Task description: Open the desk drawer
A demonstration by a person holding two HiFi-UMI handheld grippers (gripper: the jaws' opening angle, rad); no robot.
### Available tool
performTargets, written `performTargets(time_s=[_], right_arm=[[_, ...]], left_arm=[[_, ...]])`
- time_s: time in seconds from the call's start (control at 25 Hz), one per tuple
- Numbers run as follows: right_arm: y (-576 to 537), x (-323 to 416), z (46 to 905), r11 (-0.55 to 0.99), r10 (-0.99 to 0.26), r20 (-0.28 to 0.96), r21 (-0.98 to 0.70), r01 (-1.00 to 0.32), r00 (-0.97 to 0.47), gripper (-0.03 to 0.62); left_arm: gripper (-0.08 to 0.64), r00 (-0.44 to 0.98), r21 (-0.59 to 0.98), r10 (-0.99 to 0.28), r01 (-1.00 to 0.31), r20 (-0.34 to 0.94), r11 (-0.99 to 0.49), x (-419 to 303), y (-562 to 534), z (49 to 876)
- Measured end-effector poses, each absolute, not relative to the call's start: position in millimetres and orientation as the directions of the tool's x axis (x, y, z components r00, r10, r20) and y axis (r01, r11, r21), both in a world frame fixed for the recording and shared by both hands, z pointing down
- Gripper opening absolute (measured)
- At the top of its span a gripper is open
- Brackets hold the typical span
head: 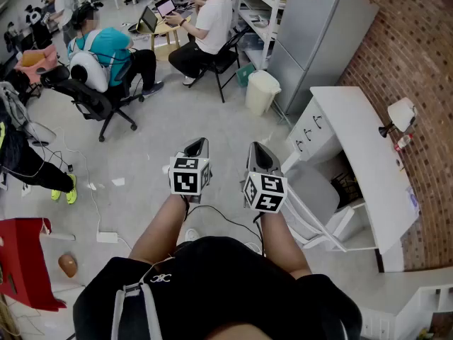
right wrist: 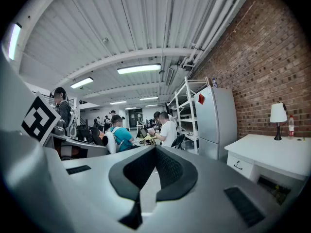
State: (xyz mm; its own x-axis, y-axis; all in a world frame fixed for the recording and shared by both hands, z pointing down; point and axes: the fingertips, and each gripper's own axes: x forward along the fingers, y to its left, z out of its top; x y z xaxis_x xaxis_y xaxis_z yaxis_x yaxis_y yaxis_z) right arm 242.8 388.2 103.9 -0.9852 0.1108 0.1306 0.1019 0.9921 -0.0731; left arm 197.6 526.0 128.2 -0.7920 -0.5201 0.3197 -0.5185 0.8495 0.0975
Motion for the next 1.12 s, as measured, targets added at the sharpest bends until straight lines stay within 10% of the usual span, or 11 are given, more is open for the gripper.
performTargets(time_s=[1.12], right_arm=[[450.4, 161.5, 126.9, 0.999, 0.015, 0.153, -0.038, 0.009, -0.988, -0.002]], left_arm=[[-0.002, -0.706, 0.152, -0.617, -0.607, 0.348, 0.780, 112.1, 572.7, 158.1]])
